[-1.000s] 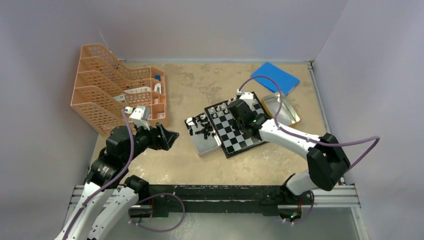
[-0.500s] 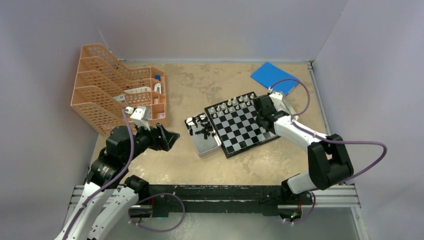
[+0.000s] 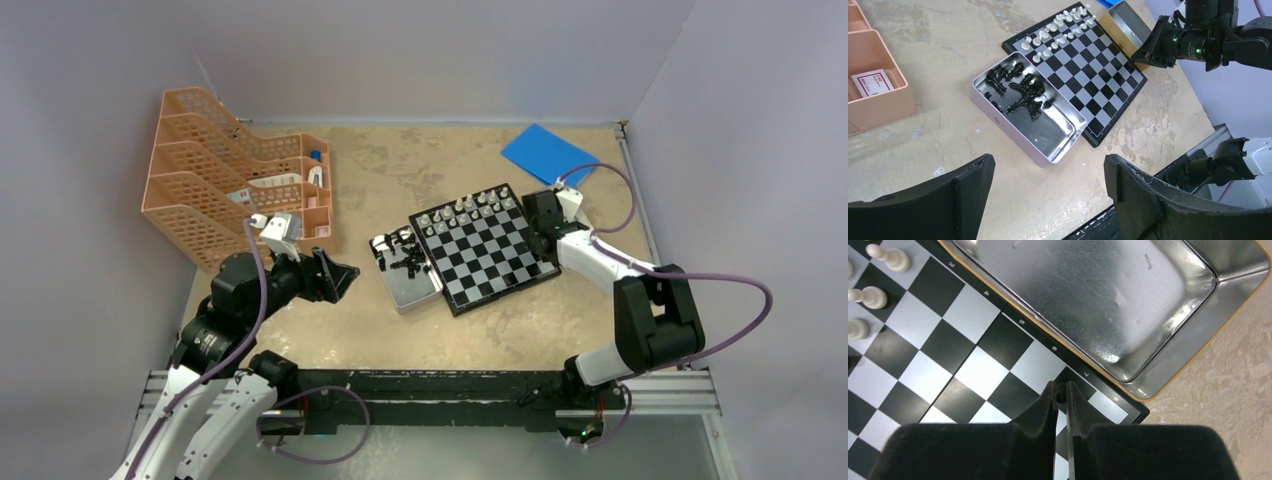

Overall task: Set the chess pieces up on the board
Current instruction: Place the chess piece on the chessboard.

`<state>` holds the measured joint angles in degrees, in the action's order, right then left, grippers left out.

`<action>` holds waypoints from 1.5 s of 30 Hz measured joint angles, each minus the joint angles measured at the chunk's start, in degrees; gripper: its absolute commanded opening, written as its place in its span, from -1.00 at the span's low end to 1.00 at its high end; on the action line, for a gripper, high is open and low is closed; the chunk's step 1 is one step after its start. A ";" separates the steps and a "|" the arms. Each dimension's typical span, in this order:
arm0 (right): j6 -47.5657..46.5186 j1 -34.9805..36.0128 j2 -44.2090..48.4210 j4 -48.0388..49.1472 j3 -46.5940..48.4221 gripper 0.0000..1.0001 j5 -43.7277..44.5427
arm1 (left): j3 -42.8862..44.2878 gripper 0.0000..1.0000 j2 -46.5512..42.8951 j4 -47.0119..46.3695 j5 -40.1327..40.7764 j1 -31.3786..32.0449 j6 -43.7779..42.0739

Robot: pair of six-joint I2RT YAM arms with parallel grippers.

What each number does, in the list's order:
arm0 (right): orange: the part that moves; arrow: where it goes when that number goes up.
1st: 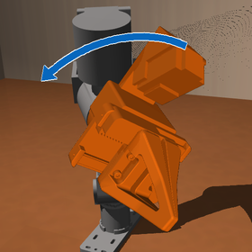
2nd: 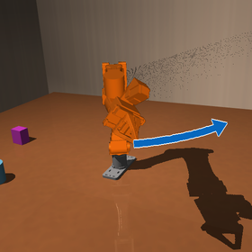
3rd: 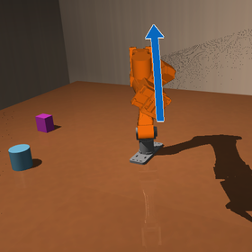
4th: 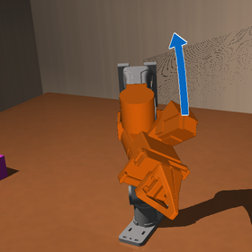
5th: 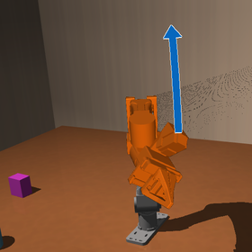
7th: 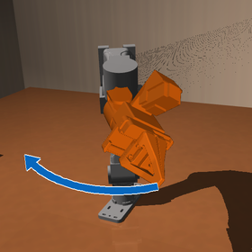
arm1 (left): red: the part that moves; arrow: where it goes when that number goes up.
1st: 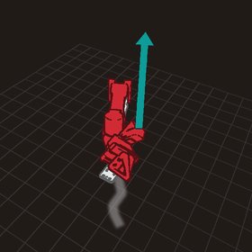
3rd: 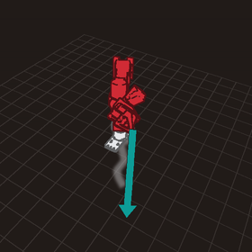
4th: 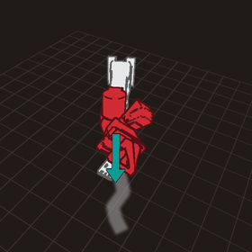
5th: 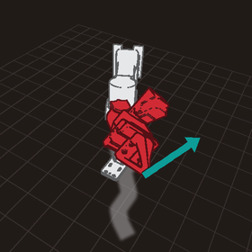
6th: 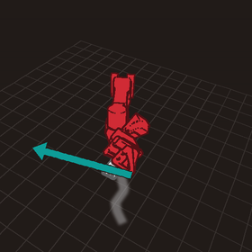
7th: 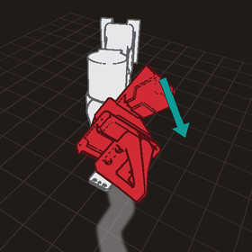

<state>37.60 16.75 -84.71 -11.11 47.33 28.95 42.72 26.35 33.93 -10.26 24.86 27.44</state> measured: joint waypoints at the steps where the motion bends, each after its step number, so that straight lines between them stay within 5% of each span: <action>1: 0.09 -0.22 -0.35 -0.04 0.00 -0.85 0.02 | 0.00 0.61 0.02 0.00 0.00 0.00 0.00; 45: 2.29 -0.76 -1.20 -1.46 0.00 -0.66 0.15 | 0.00 0.61 0.15 -0.02 -1.03 0.00 -0.02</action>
<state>39.90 15.99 -85.91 -12.58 47.33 29.10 42.72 26.50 33.91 -11.29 24.86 27.42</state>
